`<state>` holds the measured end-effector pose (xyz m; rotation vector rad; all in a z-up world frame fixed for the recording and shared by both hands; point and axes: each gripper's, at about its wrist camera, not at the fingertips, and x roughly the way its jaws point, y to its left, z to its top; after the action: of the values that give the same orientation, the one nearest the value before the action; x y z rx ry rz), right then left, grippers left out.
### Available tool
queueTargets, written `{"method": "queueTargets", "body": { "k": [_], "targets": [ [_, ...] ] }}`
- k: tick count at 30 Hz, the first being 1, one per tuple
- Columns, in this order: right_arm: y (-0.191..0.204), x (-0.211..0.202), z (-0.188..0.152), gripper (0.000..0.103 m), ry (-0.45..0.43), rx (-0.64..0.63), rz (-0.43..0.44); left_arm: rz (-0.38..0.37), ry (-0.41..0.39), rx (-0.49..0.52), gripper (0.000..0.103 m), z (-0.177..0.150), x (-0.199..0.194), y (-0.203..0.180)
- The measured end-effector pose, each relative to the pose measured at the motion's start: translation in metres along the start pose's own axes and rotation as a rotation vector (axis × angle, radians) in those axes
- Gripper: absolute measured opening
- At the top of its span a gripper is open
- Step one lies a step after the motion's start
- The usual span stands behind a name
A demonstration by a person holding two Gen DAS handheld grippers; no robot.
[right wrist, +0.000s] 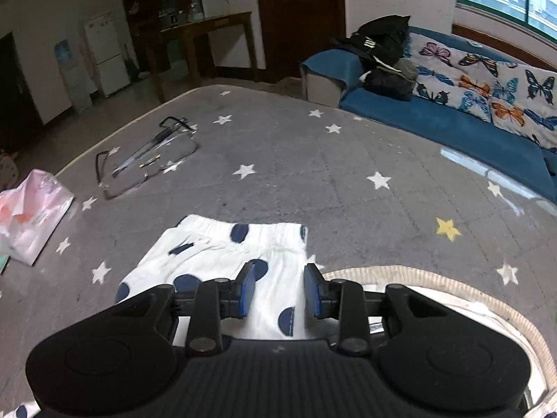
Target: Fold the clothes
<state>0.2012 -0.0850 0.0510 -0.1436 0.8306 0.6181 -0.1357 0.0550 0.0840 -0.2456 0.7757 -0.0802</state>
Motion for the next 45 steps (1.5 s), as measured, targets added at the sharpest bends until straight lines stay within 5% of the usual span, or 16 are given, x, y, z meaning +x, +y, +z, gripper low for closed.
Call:
{"method": "queueTargets", "body": {
  "k": [5,12,23,30,33,36,40,45],
  "targets": [
    [-0.004,0.003,-0.002,0.003,-0.007,0.010,-0.022,-0.050,0.019,0.058,0.033,0.018,0.045,-0.018],
    [-0.019,-0.005,-0.002,0.003,-0.052,0.022,-0.193,-0.040,0.045,0.093,0.029,0.031,0.099,-0.034],
    [-0.050,-0.033,-0.004,0.015,0.003,0.048,-0.191,0.068,0.015,0.192,0.022,0.044,0.115,-0.038],
    [-0.059,-0.080,-0.017,0.024,0.037,0.034,-0.175,0.020,-0.023,0.187,0.024,0.076,0.143,-0.051],
    [-0.061,-0.103,-0.026,0.036,0.057,0.019,-0.179,0.016,-0.015,0.188,0.024,0.081,0.162,-0.053],
    [-0.062,-0.124,-0.044,0.038,0.077,-0.012,-0.198,0.010,-0.026,0.210,0.021,0.080,0.170,-0.056],
    [-0.065,-0.148,-0.082,0.050,0.095,-0.014,-0.214,0.008,-0.042,0.299,0.003,0.076,0.174,-0.066],
    [-0.068,-0.171,-0.142,0.055,0.074,0.031,-0.257,0.184,-0.089,0.289,0.002,0.075,0.169,-0.059]
  ]
}}
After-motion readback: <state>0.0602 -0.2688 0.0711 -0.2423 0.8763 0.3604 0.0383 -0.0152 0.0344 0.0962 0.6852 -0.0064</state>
